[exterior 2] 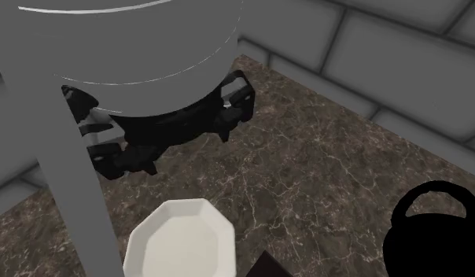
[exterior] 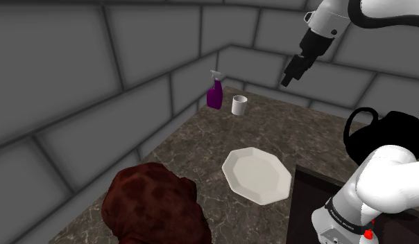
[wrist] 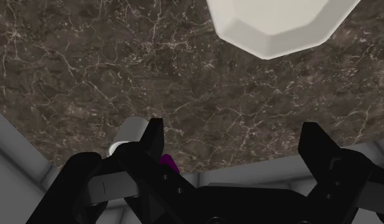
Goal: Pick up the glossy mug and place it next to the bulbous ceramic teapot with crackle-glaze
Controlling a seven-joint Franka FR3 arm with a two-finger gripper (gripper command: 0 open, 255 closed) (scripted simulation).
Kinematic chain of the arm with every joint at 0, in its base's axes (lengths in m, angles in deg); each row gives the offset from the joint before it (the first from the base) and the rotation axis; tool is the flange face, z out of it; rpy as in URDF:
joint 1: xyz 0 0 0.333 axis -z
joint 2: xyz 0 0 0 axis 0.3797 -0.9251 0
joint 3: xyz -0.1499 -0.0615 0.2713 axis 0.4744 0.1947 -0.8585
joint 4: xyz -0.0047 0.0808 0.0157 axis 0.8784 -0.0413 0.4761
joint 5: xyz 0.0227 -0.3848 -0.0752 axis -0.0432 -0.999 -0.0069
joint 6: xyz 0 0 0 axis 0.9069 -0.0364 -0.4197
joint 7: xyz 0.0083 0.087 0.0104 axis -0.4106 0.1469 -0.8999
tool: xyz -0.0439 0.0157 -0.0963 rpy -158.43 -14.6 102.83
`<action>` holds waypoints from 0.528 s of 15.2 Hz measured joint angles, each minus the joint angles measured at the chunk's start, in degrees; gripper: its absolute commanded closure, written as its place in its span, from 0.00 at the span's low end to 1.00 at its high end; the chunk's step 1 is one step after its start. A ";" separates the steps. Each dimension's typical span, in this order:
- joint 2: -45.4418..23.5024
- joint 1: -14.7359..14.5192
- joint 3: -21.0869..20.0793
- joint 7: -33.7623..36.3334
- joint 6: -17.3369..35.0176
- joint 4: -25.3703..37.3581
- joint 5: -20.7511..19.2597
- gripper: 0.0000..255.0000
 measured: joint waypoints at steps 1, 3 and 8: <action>0.00 0.00 0.00 0.00 0.00 0.00 0.00 0.00; -1.60 0.19 0.29 -0.42 1.71 -0.30 -0.29 0.00; -9.60 0.93 1.36 -1.94 9.44 -0.68 -1.37 0.00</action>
